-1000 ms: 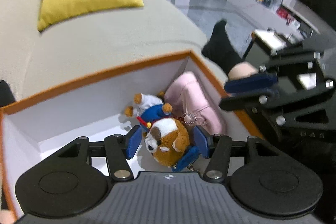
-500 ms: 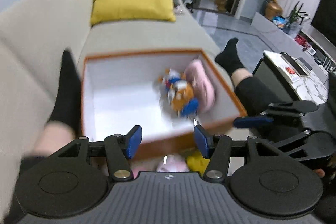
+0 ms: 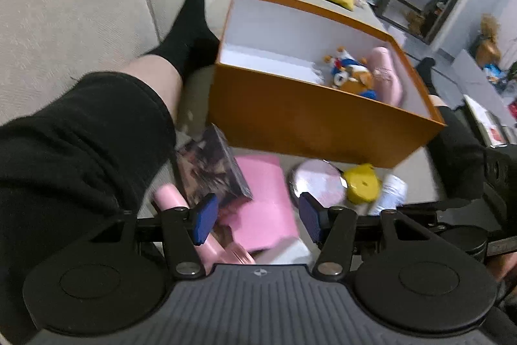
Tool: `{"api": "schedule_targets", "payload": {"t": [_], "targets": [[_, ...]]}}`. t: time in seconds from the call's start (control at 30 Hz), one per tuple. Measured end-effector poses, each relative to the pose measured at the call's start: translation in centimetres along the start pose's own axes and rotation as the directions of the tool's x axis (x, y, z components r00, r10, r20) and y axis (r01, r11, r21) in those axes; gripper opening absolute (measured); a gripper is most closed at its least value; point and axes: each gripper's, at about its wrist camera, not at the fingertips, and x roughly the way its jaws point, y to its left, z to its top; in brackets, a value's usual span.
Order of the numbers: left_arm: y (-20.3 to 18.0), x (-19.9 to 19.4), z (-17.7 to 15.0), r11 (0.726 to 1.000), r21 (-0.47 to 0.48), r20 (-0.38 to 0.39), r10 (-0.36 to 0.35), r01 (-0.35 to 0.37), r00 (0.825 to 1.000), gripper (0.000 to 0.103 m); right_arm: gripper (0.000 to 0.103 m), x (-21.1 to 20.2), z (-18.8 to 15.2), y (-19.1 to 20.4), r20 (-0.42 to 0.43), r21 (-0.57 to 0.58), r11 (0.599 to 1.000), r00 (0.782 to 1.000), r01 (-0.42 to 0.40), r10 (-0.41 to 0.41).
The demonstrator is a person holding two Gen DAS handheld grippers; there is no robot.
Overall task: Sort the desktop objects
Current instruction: 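Grasp the PHOTO CARD box with the left gripper while the right grasps the pink phone case, then carry the PHOTO CARD box and pink phone case over the orange box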
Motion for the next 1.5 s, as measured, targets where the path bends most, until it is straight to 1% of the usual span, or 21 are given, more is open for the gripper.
{"api": "schedule_targets", "payload": {"t": [0.07,0.13,0.2,0.3,0.33,0.43,0.57,0.67,0.8,0.9,1.0,1.03,1.13,1.2,1.27,1.3,1.37,1.43,1.5], "targets": [[-0.1,0.8,0.4,0.999,0.011,0.005,0.044,-0.044,0.999,0.065,0.049,0.3,-0.5,0.1,-0.006,0.018,1.000,1.000,-0.008,0.008],[-0.1,1.8,0.9,0.998,-0.002,-0.004,0.059,-0.059,0.998,0.066,0.048,0.9,-0.3,0.0,-0.018,0.034,0.999,1.000,-0.021,0.022],[-0.1,2.9,1.3,0.997,-0.011,-0.020,0.072,-0.073,0.997,0.067,0.048,1.2,0.0,-0.1,-0.026,0.039,0.999,1.000,-0.015,0.016],[-0.4,4.1,1.7,0.992,0.006,-0.049,0.125,-0.125,0.991,0.068,0.042,1.9,0.4,-0.4,-0.043,0.063,0.998,0.999,-0.027,0.030],[-0.5,4.4,1.7,0.991,0.011,-0.056,0.134,-0.134,0.989,0.068,0.042,2.2,0.5,-0.5,-0.050,0.068,0.997,0.998,-0.029,0.032],[-0.5,4.9,1.7,0.991,0.014,-0.071,0.137,-0.136,0.988,0.068,0.042,3.1,0.7,-0.6,-0.076,0.073,0.997,0.997,-0.025,0.031],[-0.2,5.9,1.8,0.989,0.017,-0.099,0.150,-0.149,0.984,0.068,0.042,3.9,1.4,-0.4,-0.080,0.074,0.996,0.995,-0.046,0.052],[-0.2,6.6,1.9,0.990,0.026,-0.114,0.143,-0.141,0.983,0.068,0.042,4.3,1.8,-0.1,-0.078,0.063,0.996,0.995,-0.055,0.060],[0.4,7.4,1.7,0.984,0.034,-0.126,0.177,-0.175,0.976,0.067,0.038,4.4,2.1,0.0,-0.071,0.050,0.997,0.995,-0.065,0.069],[0.9,7.1,1.6,0.988,0.026,-0.120,0.154,-0.152,0.981,0.063,0.031,4.2,2.2,0.1,-0.062,0.040,0.997,0.996,-0.059,0.061],[1.3,6.4,1.7,0.991,0.015,-0.106,0.133,-0.133,0.985,0.055,0.024,3.6,2.3,0.5,-0.050,0.023,0.999,0.998,-0.049,0.050],[1.4,6.1,1.7,0.992,0.011,-0.101,0.124,-0.124,0.987,0.051,0.021,3.3,2.4,0.7,-0.046,0.017,0.999,0.998,-0.049,0.050],[1.8,5.4,2.2,0.995,-0.014,-0.083,0.100,-0.102,0.991,0.043,0.017,2.0,2.6,1.3,-0.035,-0.003,0.999,0.998,-0.049,0.049],[2.3,4.9,2.3,0.996,-0.036,-0.074,0.083,-0.086,0.994,0.040,0.016,1.1,2.8,2.0,-0.019,-0.039,0.999,0.999,-0.037,0.036],[2.9,4.3,2.4,0.996,-0.058,-0.066,0.064,-0.068,0.996,0.035,0.015,0.3,2.9,3.0,-0.001,-0.102,0.995,1.000,-0.001,0.001],[3.1,4.1,2.4,0.996,-0.065,-0.062,0.056,-0.060,0.996,0.034,0.015,-0.2,3.0,3.8,0.012,-0.146,0.989,1.000,0.023,-0.021],[3.5,3.5,2.4,0.997,-0.074,-0.057,0.033,-0.037,0.998,0.030,0.015,-1.4,2.5,3.9,0.024,-0.200,0.979,0.999,0.048,-0.044],[3.8,3.1,2.3,0.997,-0.083,-0.059,0.000,-0.005,0.998,0.029,0.015,-1.6,2.4,4.8,0.028,-0.264,0.961,0.997,0.083,-0.078],[4.2,2.9,2.2,0.995,-0.096,-0.061,-0.013,0.007,0.998,0.029,0.015,-1.0,2.6,5.4,0.031,-0.293,0.951,0.995,0.099,-0.094]]}}
